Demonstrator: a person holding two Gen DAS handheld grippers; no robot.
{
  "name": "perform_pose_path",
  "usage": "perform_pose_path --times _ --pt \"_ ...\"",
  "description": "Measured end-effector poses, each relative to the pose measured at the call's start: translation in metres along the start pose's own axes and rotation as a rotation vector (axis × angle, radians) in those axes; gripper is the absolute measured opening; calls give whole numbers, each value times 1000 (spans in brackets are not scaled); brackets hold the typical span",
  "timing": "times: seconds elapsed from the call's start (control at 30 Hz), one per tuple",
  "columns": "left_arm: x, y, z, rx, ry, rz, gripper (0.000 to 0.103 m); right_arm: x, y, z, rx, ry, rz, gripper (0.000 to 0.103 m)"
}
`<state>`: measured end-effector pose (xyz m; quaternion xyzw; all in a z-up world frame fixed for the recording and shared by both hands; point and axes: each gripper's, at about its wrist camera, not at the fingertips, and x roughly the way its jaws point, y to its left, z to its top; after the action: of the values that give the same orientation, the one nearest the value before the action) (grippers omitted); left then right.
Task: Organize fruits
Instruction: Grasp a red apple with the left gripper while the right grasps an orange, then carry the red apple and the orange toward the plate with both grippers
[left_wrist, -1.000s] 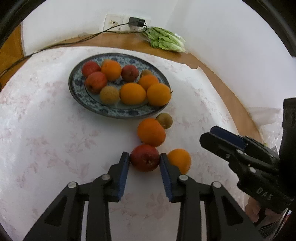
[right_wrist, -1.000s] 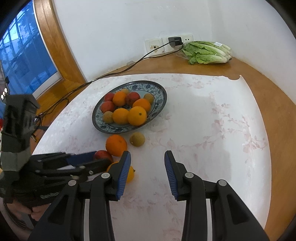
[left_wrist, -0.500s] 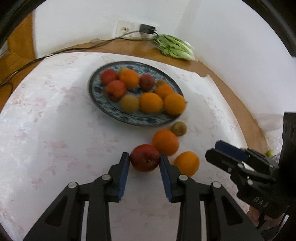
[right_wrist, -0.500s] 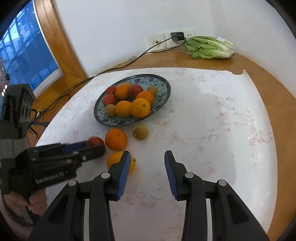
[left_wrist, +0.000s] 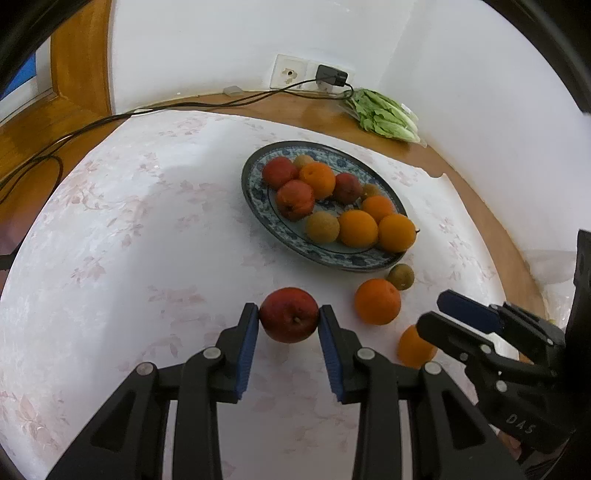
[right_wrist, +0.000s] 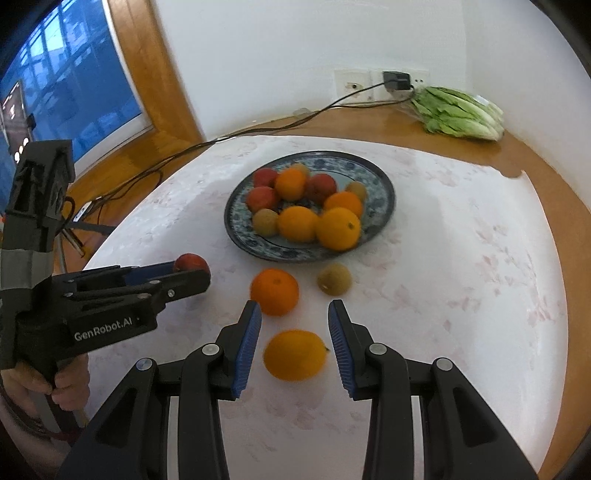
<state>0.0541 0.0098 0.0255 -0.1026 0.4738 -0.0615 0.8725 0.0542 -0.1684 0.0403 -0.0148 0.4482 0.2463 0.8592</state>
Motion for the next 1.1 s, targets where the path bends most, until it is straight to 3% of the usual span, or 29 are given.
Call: perform_pose_path --times 0.63,1.1 --pt "2 11 -1 -29 6 5 35 36 17 10 -48 74 -7 39" --pt "1 14 -2 -34 8 11 35 44 14 9 -18 69 3 39"
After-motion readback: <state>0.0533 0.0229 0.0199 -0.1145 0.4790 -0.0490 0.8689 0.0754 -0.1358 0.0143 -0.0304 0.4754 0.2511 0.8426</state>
